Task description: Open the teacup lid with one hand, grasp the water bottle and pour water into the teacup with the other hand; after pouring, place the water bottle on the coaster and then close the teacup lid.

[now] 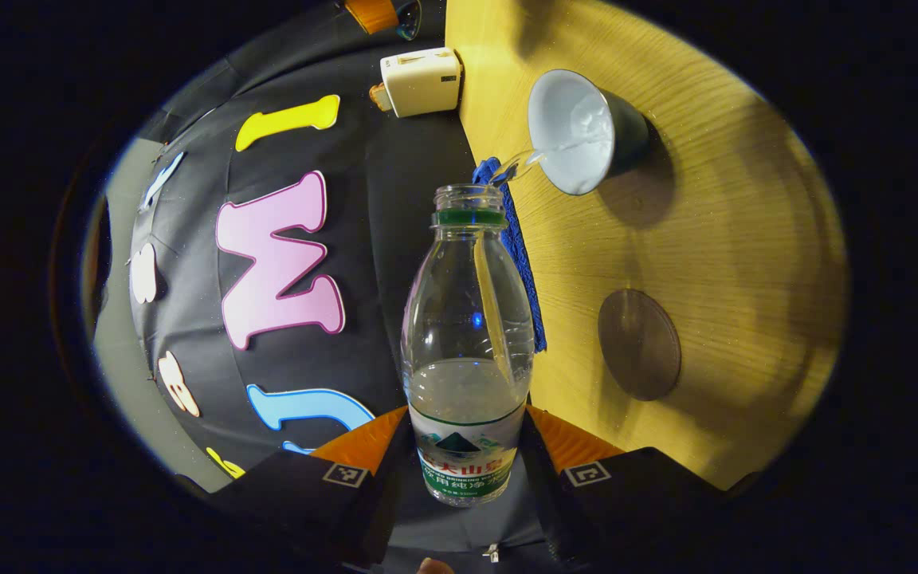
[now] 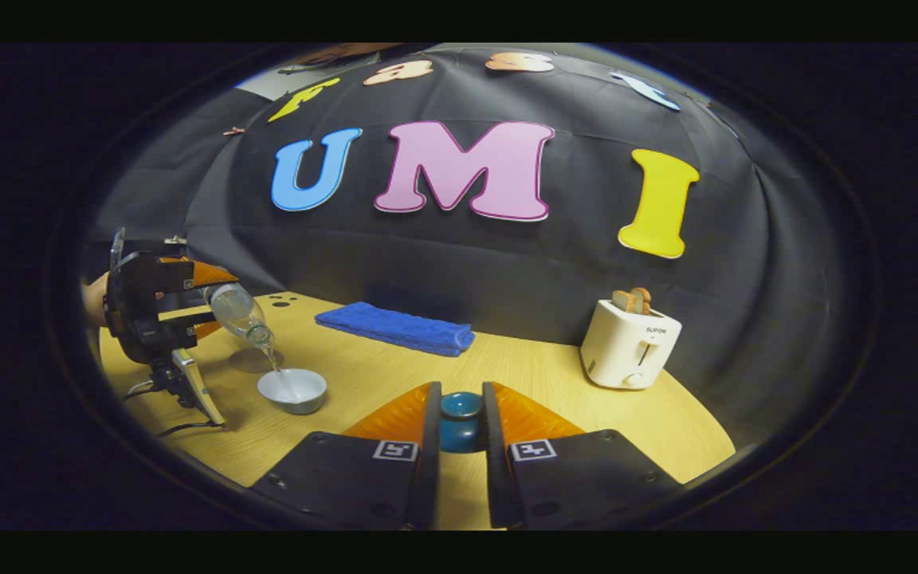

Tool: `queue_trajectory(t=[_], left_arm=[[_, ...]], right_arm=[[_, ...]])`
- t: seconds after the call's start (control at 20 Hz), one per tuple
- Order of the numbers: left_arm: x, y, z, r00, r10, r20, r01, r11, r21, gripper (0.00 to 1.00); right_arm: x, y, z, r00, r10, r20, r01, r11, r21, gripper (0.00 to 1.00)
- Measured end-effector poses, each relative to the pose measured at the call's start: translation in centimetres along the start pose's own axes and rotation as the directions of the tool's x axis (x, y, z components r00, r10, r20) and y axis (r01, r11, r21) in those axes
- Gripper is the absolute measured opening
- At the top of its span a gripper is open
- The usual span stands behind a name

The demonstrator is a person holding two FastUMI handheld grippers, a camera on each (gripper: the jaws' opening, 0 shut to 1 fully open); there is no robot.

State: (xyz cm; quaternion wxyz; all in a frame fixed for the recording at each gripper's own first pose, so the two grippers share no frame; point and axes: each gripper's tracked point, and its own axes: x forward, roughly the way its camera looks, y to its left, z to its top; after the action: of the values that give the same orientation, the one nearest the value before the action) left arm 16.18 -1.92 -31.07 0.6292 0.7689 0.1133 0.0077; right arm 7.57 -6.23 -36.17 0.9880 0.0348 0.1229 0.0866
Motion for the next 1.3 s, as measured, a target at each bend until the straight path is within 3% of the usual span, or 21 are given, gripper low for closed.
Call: queue_trajectory(t=[0.55,0.6,0.8,0.85,1.1,1.15,1.25,1.3], left_arm=[[0.7,1.0,0.2,0.998,0.048,0.038,-0.051,0.995,0.081,0.74],[0.8,1.0,0.2,0.998,0.05,0.041,-0.053,0.995,0.088,0.74],[1.3,1.2,0.1,0.997,0.056,0.056,-0.062,0.993,0.104,0.74],[1.3,1.4,0.3,0.996,0.065,0.059,-0.071,0.992,0.106,0.74],[1.6,3.0,0.4,0.988,0.125,0.087,-0.137,0.98,0.144,0.74],[1.7,3.1,0.5,0.987,0.132,0.094,-0.145,0.978,0.148,0.74],[1.7,3.5,1.0,0.982,0.149,0.115,-0.166,0.973,0.157,0.74],[1.8,4.0,1.2,0.979,0.16,0.129,-0.18,0.97,0.165,0.74]], right_arm=[[-0.1,0.0,-0.1,1.0,0.005,0.001,-0.005,1.0,-0.004,0.27],[0.0,-0.1,-0.1,1.0,0.005,0.002,-0.005,1.0,-0.003,0.32],[-0.1,0.0,0.0,1.0,0.003,0.006,-0.003,1.0,-0.002,0.23],[0.0,-0.1,-0.1,1.0,0.005,0.004,-0.005,1.0,-0.004,0.27],[0.0,-0.3,0.1,1.0,0.004,0.009,-0.004,1.0,-0.003,0.28],[0.0,-0.4,0.1,1.0,0.004,0.01,-0.004,1.0,-0.005,0.32],[-0.1,-0.5,0.2,1.0,0.003,0.011,-0.003,1.0,-0.006,0.27],[-0.1,-0.5,0.1,1.0,0.002,0.012,-0.001,1.0,-0.005,0.32]])
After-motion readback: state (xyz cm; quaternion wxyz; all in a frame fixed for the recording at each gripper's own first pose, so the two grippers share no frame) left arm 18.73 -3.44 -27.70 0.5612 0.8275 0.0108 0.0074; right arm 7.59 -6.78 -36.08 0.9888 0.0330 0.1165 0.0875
